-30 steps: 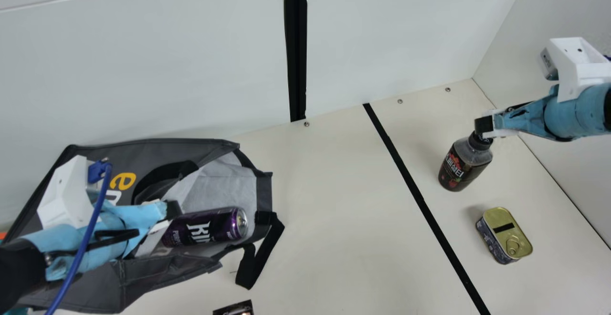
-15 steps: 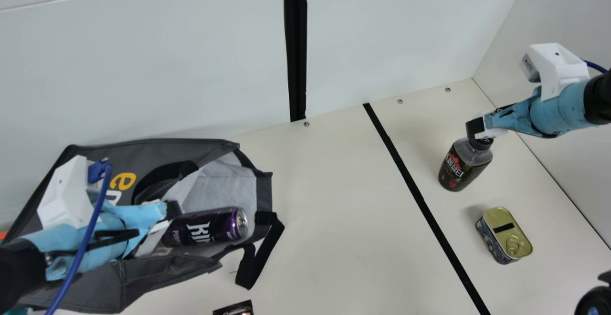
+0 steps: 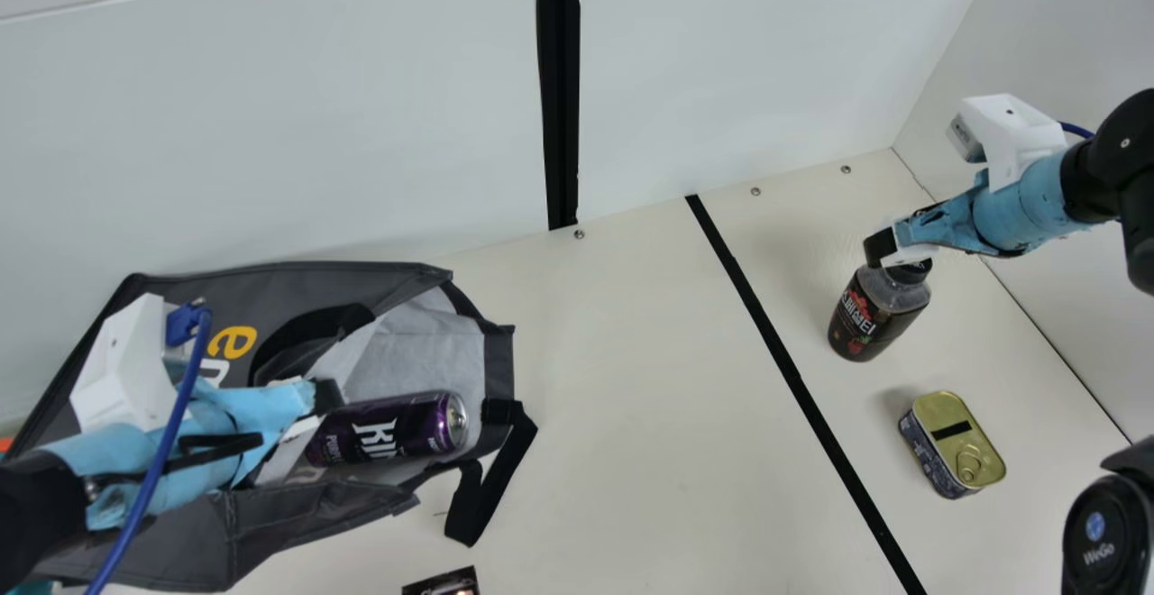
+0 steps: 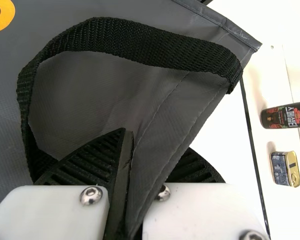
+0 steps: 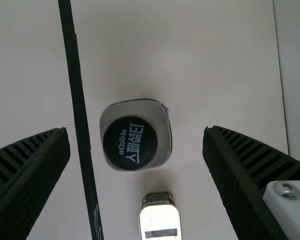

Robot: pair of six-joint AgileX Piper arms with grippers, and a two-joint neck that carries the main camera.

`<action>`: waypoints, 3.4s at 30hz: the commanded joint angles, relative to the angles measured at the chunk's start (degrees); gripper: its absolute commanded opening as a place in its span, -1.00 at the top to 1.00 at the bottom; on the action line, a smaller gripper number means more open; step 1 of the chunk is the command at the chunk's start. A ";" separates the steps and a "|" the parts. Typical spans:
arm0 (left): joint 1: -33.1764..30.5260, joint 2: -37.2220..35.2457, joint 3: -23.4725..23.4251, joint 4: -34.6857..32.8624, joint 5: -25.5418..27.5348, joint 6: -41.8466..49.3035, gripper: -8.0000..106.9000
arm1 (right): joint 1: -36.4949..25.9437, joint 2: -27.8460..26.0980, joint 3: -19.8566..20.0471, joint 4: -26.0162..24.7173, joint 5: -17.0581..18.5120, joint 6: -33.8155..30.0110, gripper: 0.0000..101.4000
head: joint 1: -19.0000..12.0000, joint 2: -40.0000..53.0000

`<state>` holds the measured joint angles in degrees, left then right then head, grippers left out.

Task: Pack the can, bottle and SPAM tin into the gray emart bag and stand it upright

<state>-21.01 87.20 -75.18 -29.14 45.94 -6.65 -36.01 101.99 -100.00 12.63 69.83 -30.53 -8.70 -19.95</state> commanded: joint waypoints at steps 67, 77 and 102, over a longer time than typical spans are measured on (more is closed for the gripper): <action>0.00 0.00 0.00 0.00 0.00 0.00 1.00 | 5.68 -0.55 -0.45 1.72 0.07 -11.89 1.00 | -1.30 -0.05; 0.00 0.00 0.00 0.00 0.00 0.00 1.00 | 7.83 -3.31 0.68 4.78 0.07 -18.43 1.00 | -1.30 -0.05; 0.00 0.00 0.00 0.00 0.00 0.00 1.00 | 17.56 -14.16 9.84 7.06 0.07 -22.78 1.00 | -1.30 -0.05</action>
<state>-21.01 87.20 -75.18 -29.14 45.94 -6.65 -18.98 88.27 -90.49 19.64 69.90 -53.55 -8.70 -19.86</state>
